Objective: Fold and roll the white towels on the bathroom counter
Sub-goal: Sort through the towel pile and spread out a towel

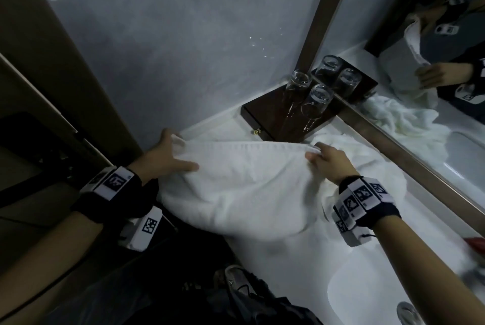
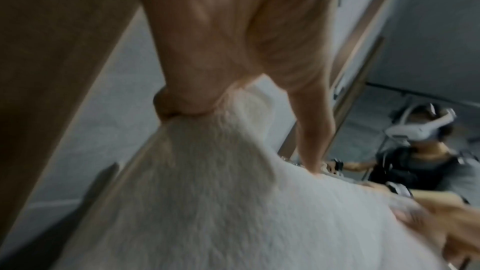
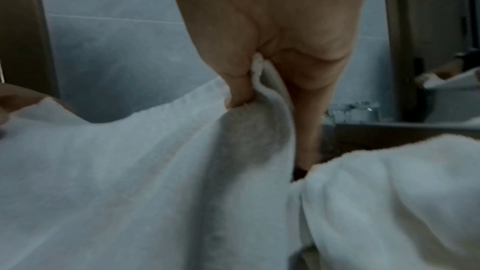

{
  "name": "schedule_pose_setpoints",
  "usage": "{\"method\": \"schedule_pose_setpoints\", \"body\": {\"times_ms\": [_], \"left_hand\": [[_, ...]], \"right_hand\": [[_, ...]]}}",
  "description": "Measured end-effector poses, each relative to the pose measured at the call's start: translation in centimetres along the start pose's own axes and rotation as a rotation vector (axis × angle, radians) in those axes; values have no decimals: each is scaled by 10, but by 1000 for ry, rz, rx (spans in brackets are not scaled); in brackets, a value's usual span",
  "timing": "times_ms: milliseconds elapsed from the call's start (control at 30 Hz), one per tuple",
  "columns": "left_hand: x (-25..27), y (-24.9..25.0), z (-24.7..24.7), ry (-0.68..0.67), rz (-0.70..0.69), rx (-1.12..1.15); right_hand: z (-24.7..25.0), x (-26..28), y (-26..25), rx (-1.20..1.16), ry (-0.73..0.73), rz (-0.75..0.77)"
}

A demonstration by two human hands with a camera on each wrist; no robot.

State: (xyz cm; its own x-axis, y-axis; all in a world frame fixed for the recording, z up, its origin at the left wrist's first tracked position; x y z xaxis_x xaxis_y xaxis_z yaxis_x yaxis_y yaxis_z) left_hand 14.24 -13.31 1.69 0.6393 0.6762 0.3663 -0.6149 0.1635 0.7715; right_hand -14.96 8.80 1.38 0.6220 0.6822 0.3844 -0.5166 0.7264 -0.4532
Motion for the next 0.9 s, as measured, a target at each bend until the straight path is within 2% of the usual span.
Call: {"method": "schedule_pose_setpoints", "body": {"times_ms": [67, 167, 233, 300, 367, 400, 500, 567, 600, 667, 733, 800, 833, 900], "left_hand": [[-3, 9, -2, -107, 2, -241], [-10, 24, -3, -59, -53, -352], [-13, 36, -4, 17, -110, -248], [-14, 53, -3, 121, -173, 18], [-12, 72, 1, 242, -245, 303], [-8, 80, 4, 315, -294, 382], [5, 100, 13, 464, -485, 456], [8, 102, 17, 492, -590, 419], [7, 97, 17, 477, -608, 363], [5, 78, 9, 364, -613, 227], [4, 48, -6, 195, -645, 129], [8, 20, -28, -40, -670, 80], [9, 8, -42, -176, -660, 3], [6, -17, -71, -354, -594, -270]], "right_hand": [[8, -3, -13, 30, 46, 2], [16, -10, -33, -41, 52, 47], [20, -11, -47, -269, 57, 108], [28, -9, -62, -506, 115, 188], [36, -3, -79, -849, 127, 303], [40, 1, -86, -982, 134, 374], [54, 13, -99, -1215, 204, 571], [63, 16, -96, -1337, 260, 632], [66, 15, -91, -1370, 282, 633], [70, 15, -77, -1326, 317, 600], [64, 17, -59, -1181, 340, 509], [48, 20, -39, -943, 324, 367], [39, 22, -30, -796, 284, 323], [17, 20, -17, -456, 88, 335]]}}
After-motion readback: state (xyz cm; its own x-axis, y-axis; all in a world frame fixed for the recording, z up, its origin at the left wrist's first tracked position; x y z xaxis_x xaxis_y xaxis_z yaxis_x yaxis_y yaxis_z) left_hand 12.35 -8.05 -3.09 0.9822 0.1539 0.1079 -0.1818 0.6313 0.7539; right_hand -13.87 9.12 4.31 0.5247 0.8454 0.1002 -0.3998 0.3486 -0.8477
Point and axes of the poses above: each hand's wrist, its own x-axis away from the middle knuckle, its own z-axis out of the back of the hand, y = z × x, the point moved 3 cm from there along -x, towards the middle knuckle, and after that the axes turned 6 degrees about -y, right-handed, at the moved point
